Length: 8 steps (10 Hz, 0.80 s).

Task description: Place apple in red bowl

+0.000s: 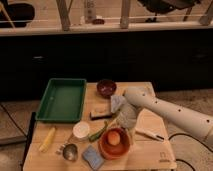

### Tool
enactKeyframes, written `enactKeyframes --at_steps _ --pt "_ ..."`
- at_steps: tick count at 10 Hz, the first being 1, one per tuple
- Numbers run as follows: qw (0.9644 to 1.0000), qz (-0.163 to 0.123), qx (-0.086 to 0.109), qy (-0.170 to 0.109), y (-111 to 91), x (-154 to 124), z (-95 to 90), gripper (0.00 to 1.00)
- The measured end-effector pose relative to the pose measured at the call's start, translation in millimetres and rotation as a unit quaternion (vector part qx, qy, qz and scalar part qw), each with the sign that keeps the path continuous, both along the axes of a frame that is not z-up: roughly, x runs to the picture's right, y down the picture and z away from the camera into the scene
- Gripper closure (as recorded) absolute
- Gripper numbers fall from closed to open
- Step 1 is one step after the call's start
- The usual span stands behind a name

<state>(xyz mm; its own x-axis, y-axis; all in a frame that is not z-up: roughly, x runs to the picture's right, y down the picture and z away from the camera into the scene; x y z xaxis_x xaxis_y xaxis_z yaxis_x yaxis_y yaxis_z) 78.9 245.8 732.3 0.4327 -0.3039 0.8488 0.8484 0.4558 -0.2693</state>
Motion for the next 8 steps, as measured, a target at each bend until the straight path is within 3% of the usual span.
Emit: enactKeyframes --at_steps 8 --pt "1.0000 0.006 0.000 -0.003 -8.2 1.3 7.2 0.20"
